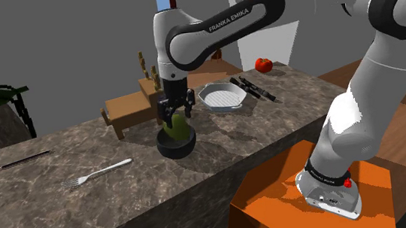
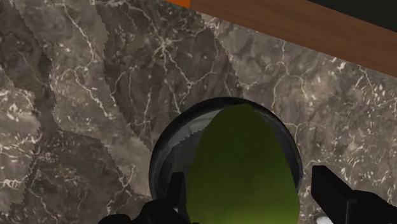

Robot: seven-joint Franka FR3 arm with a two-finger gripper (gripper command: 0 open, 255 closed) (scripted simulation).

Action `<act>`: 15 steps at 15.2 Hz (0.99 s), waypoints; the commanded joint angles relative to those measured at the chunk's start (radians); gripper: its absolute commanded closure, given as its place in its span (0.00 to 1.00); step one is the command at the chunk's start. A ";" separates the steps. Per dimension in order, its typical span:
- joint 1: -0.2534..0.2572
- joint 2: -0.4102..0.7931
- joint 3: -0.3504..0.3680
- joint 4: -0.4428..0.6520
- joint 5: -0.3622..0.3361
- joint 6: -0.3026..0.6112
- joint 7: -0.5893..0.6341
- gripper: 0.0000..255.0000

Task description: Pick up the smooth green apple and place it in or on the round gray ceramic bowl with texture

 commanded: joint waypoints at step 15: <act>-0.010 -0.026 -0.012 0.099 -0.003 -0.126 0.000 0.00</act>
